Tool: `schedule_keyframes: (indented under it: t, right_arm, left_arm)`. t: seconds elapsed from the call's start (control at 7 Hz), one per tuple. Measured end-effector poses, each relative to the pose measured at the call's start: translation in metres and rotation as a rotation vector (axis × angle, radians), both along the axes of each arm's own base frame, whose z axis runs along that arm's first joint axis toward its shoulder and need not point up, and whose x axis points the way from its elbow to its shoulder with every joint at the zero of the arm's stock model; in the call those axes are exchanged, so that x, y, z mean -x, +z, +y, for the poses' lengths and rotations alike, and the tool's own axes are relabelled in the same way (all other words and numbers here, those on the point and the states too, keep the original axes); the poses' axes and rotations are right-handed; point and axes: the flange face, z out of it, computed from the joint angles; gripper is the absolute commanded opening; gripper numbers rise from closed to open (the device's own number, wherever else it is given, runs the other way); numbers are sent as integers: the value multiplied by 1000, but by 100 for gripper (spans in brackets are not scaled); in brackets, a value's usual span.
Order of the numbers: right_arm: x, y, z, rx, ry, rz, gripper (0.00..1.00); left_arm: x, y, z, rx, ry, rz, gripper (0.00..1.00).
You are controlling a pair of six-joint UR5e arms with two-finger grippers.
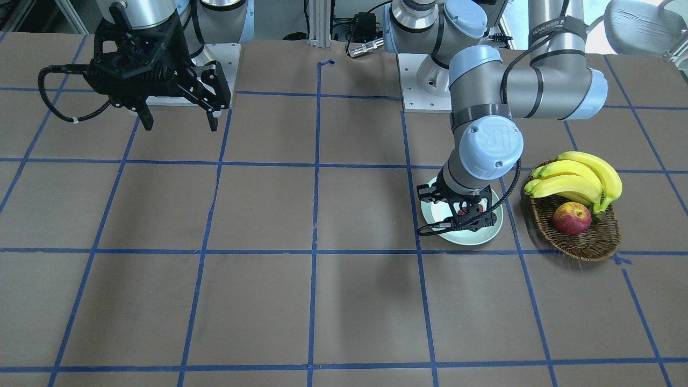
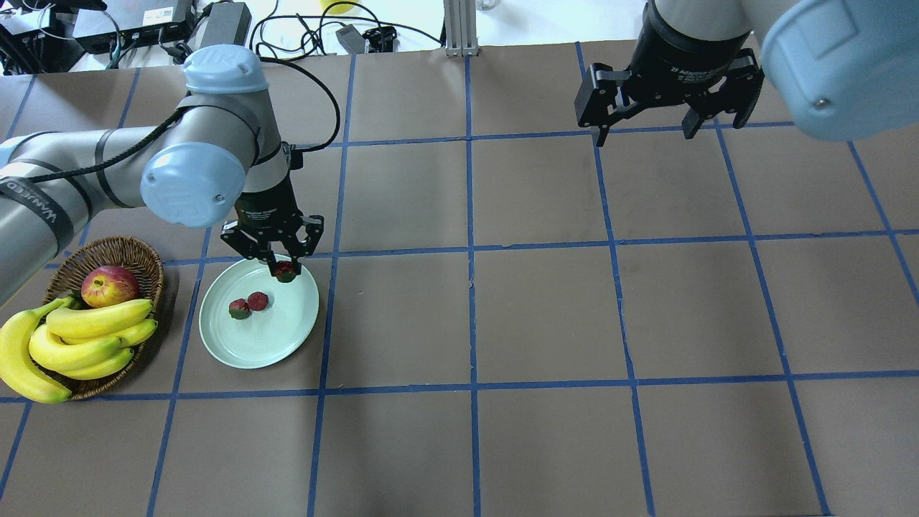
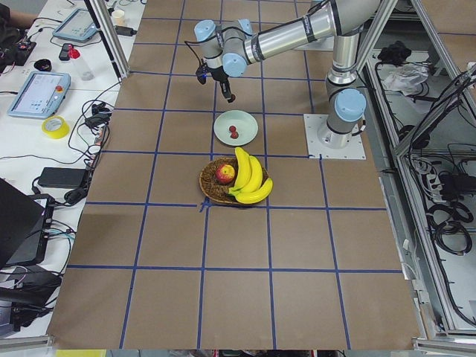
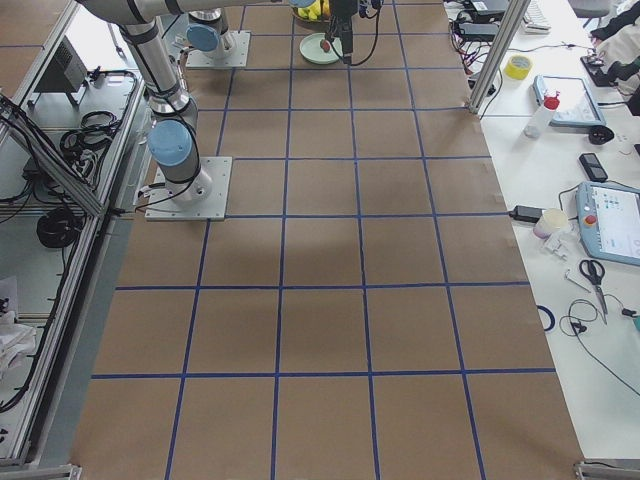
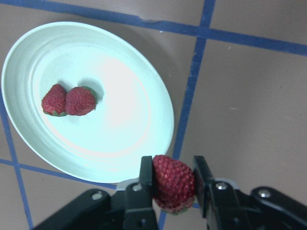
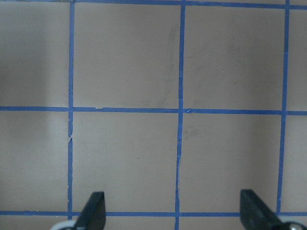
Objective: Collect all strawberries into plate
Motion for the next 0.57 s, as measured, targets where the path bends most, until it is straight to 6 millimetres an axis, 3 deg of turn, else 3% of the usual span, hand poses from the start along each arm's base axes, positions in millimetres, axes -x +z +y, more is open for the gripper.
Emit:
schedule_keyframes:
  t: [0.14, 0.29, 0.57]
  right_arm:
    - [0, 0, 0, 0, 0, 0, 100]
    - [0, 0, 0, -1, 0, 0, 100]
    - [1, 0, 0, 0, -1, 0, 100]
  left_arm:
    - [-20, -4, -1, -15, -28, 22, 97]
    - [-34, -8, -1, -27, -47, 38, 100]
    - [-43, -8, -1, -31, -61, 44, 100]
